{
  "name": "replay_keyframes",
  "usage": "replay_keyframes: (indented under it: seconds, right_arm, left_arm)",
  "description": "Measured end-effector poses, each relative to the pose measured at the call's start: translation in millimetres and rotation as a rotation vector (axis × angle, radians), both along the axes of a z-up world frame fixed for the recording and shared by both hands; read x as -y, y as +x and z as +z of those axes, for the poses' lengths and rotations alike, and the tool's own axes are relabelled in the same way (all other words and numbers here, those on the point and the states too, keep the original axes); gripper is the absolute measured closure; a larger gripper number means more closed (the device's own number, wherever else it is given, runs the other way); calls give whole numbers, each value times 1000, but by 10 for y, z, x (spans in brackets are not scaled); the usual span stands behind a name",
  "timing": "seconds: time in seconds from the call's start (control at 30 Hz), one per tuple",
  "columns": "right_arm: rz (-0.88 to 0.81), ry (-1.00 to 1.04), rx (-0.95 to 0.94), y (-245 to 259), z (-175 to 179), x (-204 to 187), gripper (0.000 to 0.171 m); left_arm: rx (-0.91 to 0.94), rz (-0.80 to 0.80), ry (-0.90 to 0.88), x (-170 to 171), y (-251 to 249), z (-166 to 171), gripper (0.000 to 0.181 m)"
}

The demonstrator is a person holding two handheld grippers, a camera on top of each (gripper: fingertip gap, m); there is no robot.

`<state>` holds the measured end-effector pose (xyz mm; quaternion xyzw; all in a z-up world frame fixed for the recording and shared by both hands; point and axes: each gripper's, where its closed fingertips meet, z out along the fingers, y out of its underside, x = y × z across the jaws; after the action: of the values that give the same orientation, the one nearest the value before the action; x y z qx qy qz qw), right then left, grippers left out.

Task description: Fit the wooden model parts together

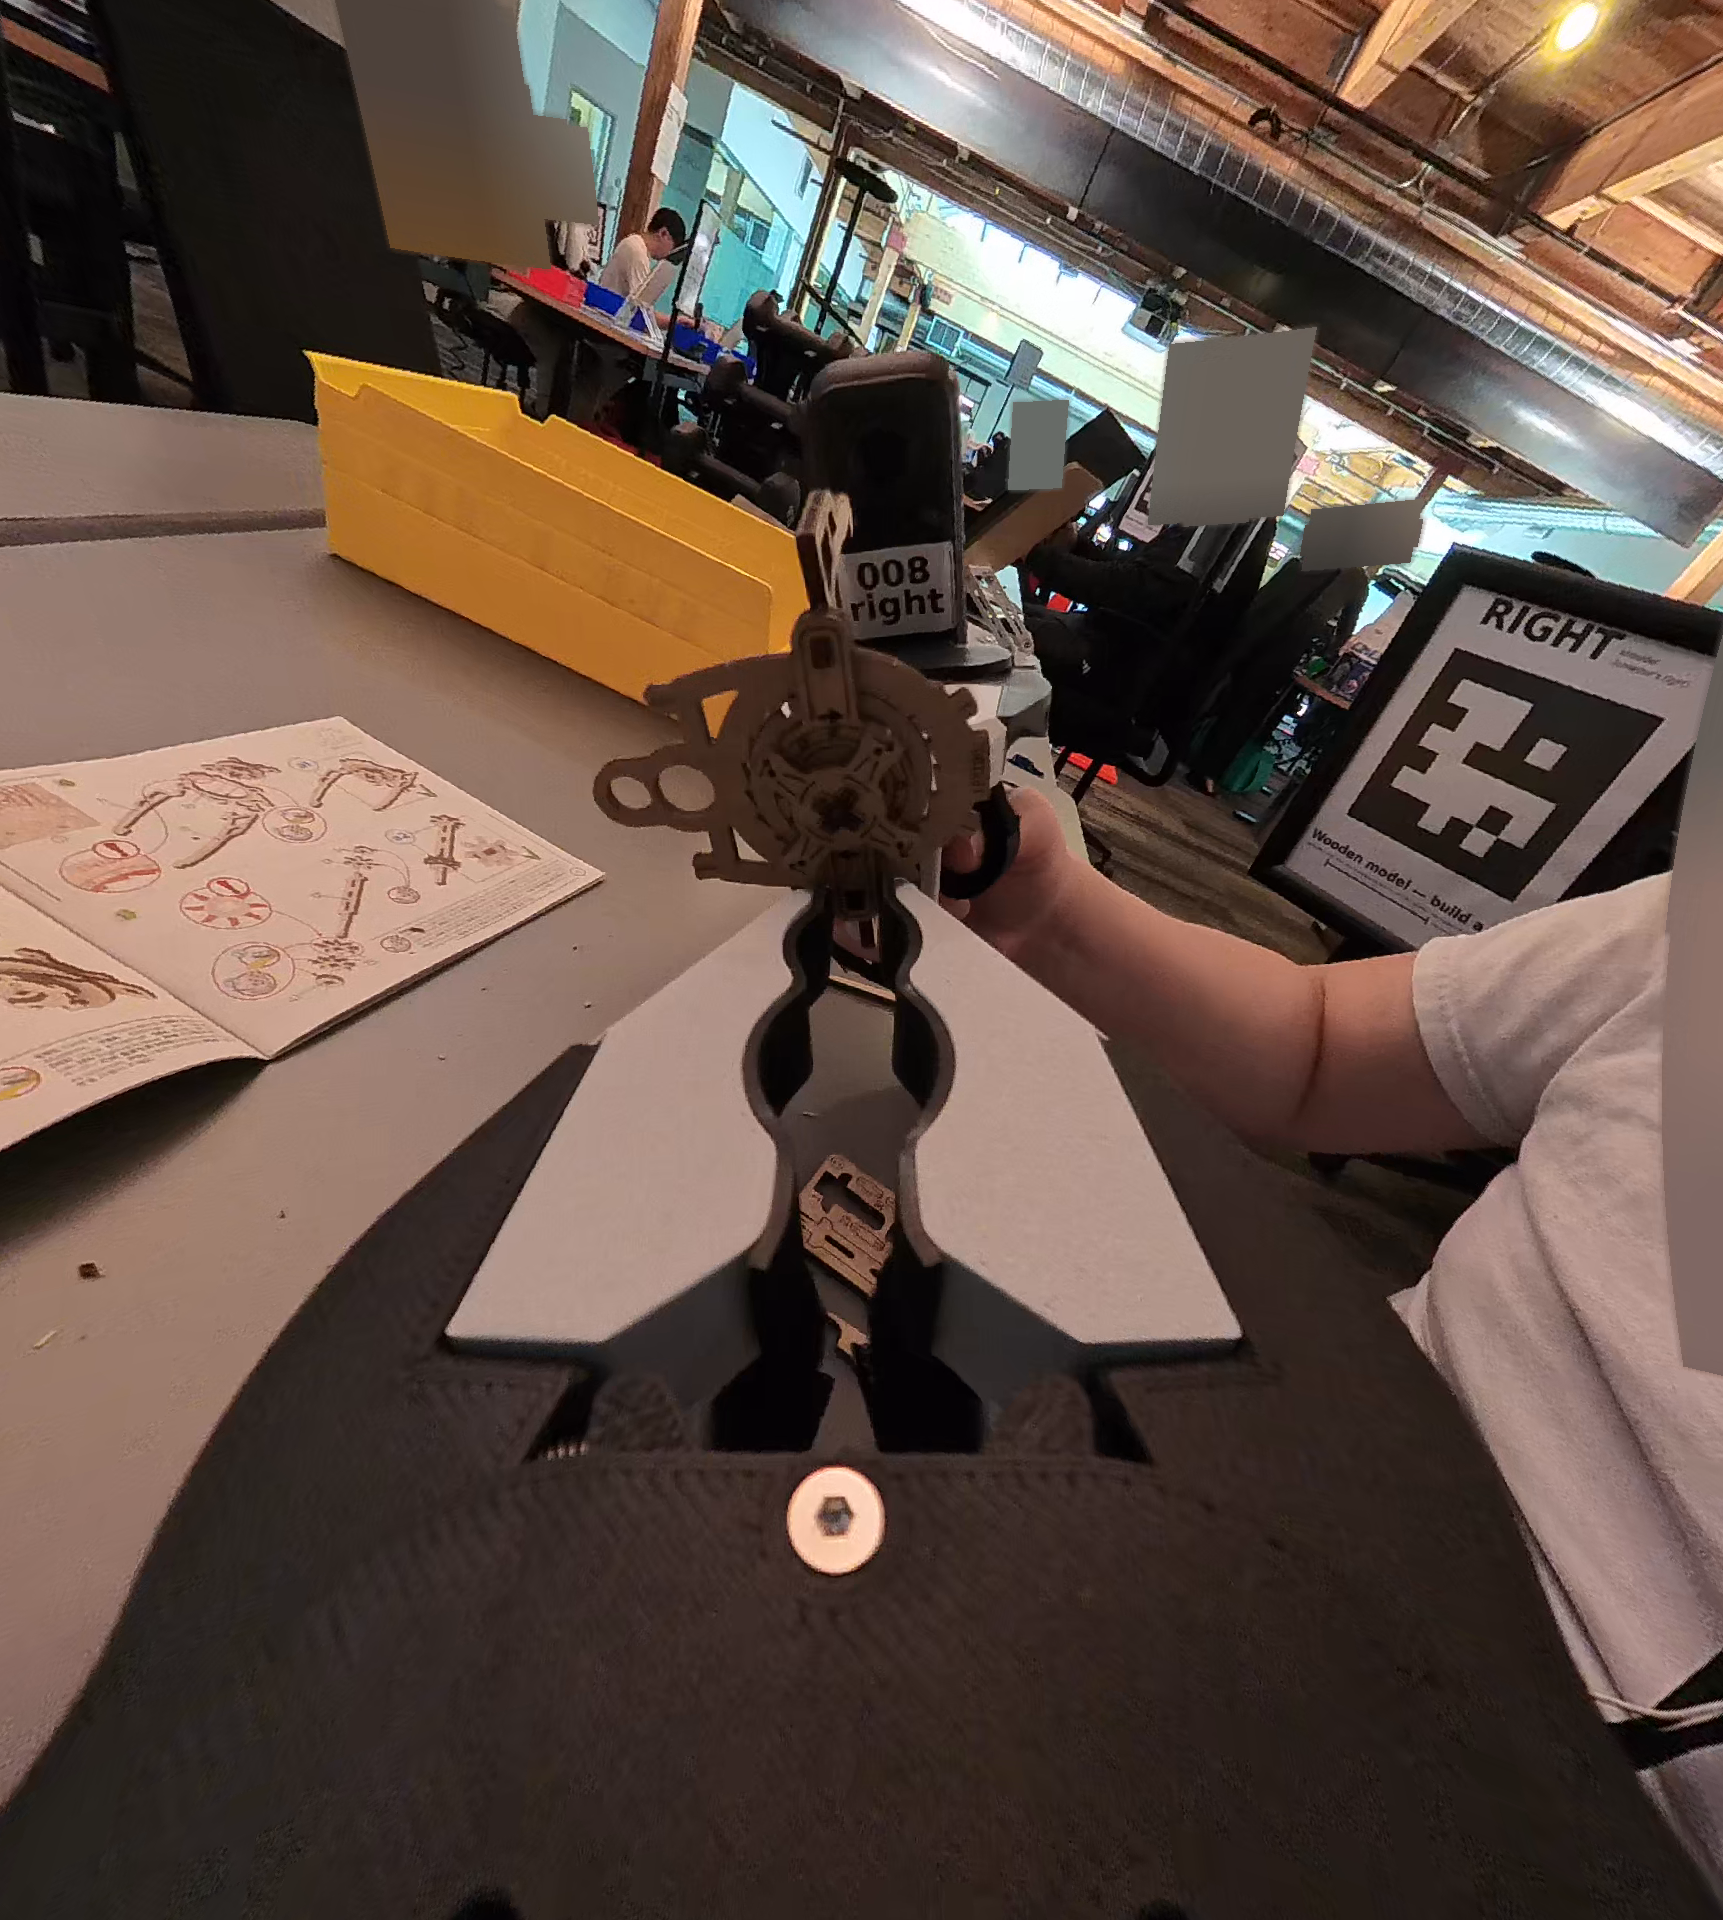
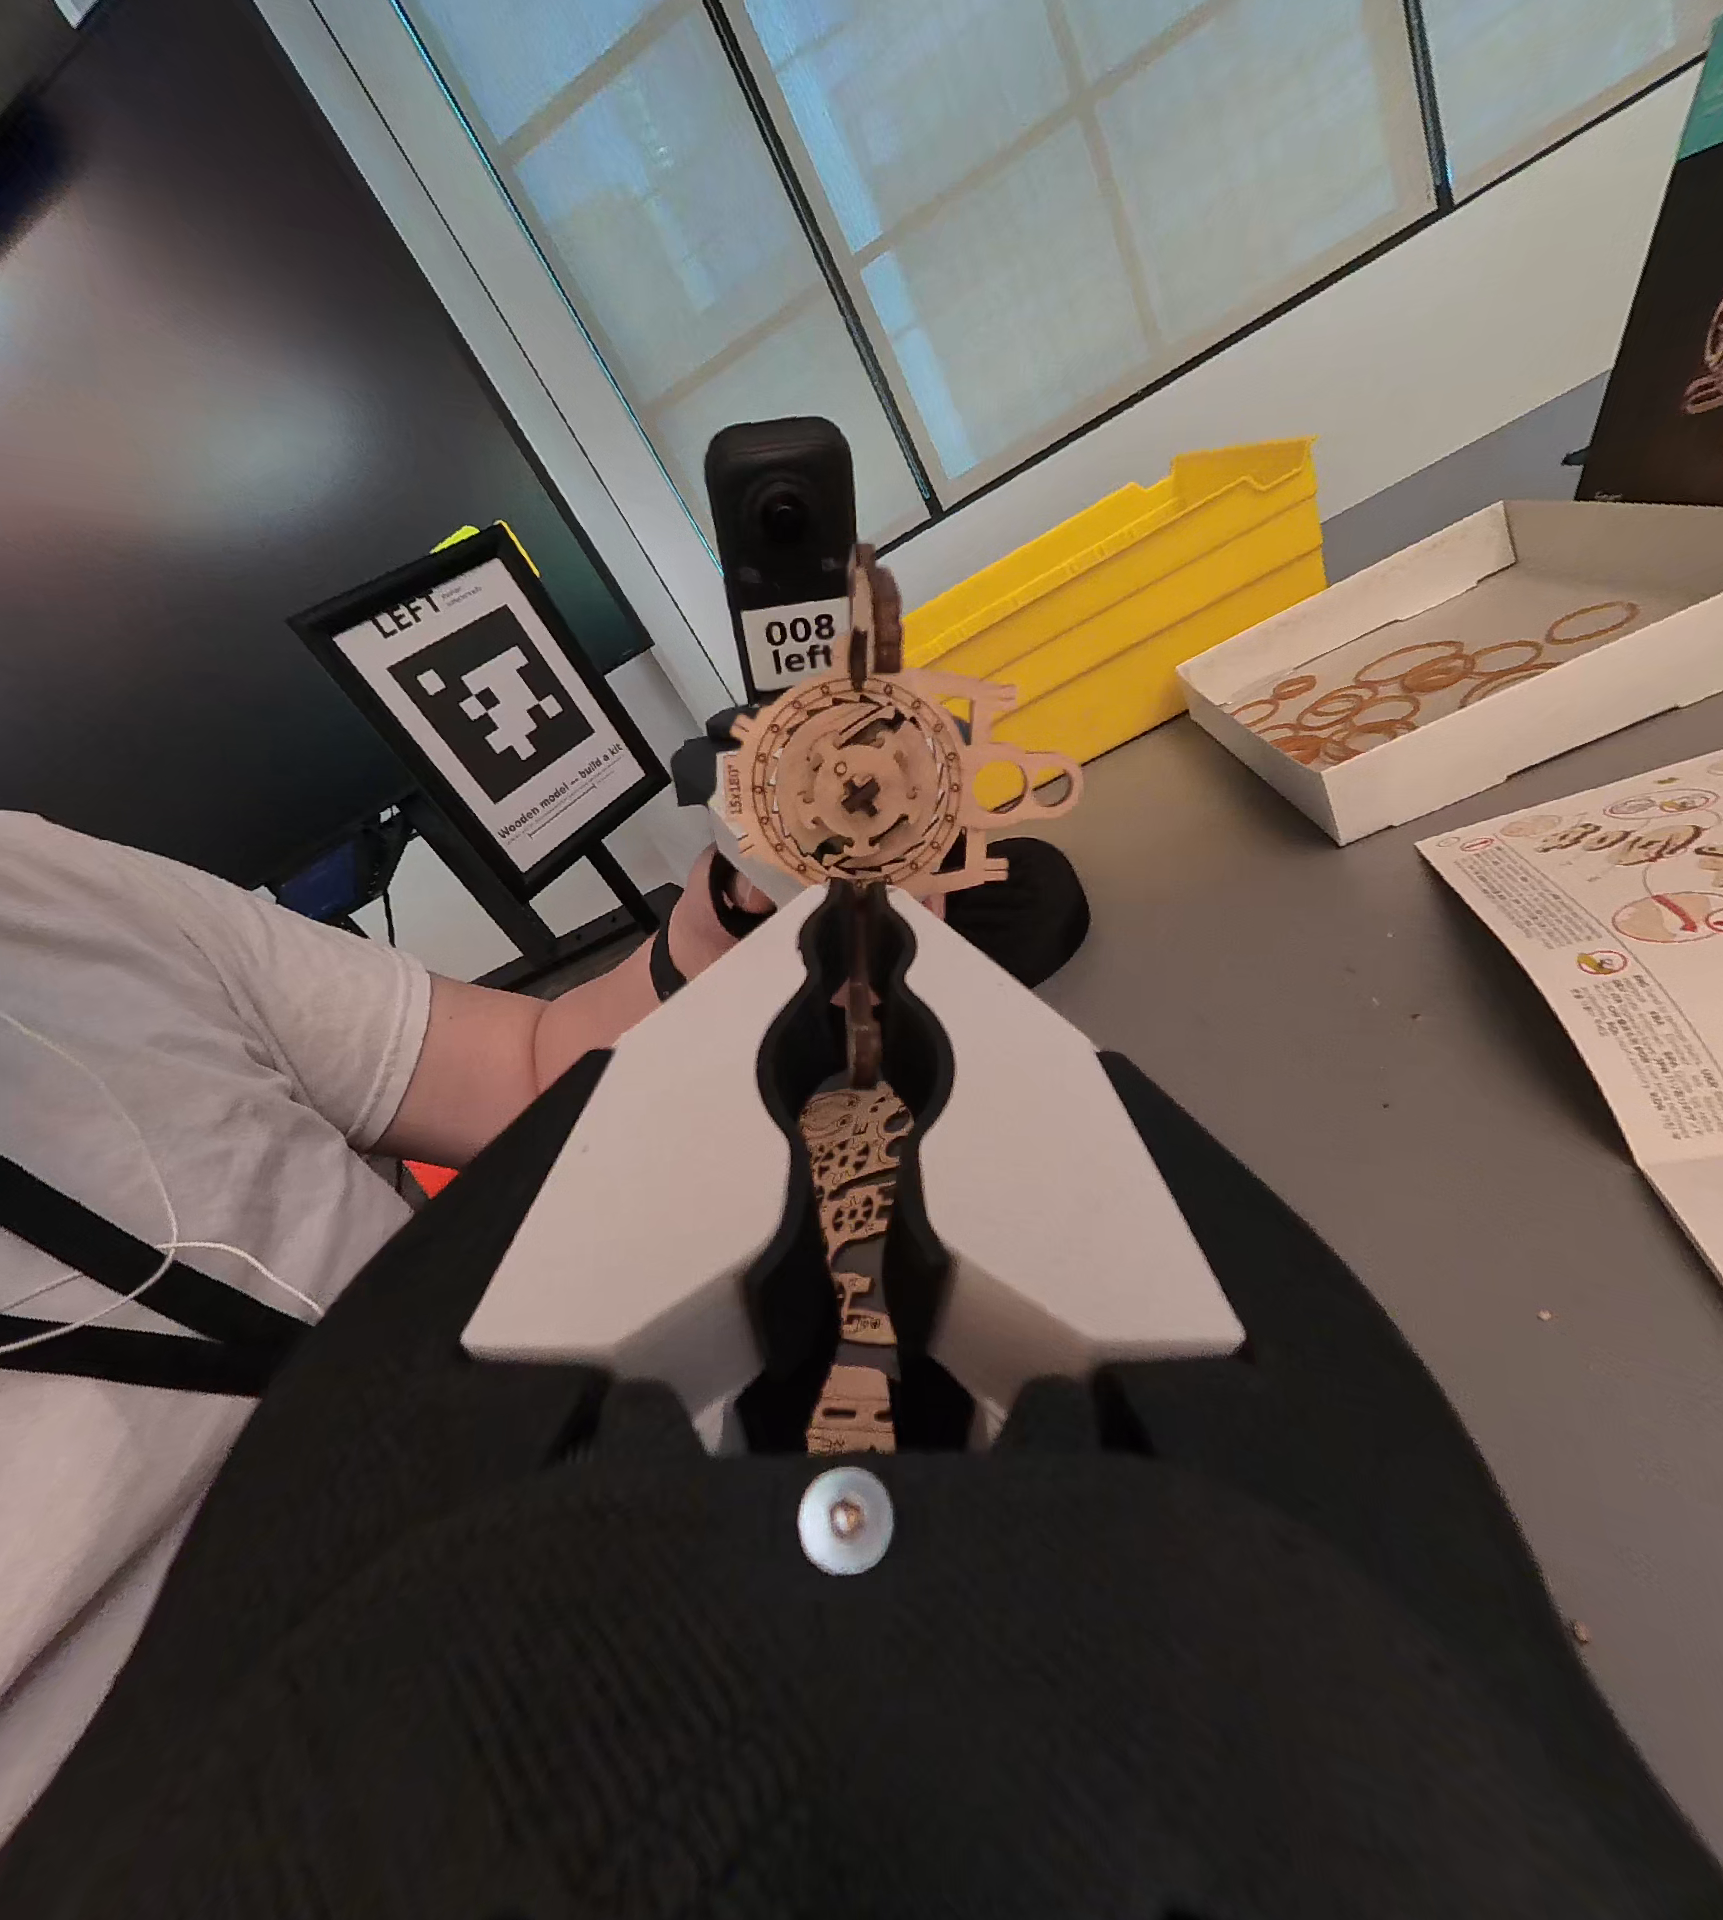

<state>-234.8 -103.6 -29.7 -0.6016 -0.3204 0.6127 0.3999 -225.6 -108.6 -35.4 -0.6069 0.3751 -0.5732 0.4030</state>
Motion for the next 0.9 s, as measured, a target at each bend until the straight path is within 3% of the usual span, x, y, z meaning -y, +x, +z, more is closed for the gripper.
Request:
replay_keyframes:
  seconds: [0.27, 0.53, 0.9]
  right_arm:
    - [-10, 8, 8, -17, -26, -8, 171]
    - [54, -98, -165, 70, 160, -18, 171]
    - [63, -108, -174, 42, 141, -24, 171]
  left_arm:
    - [-6, 3, -6, -12, -7, -19, 175]
    - [25, 42, 43, -33, -39, 107, 166]
    - [60, 45, 65, -9, -64, 171, 181]
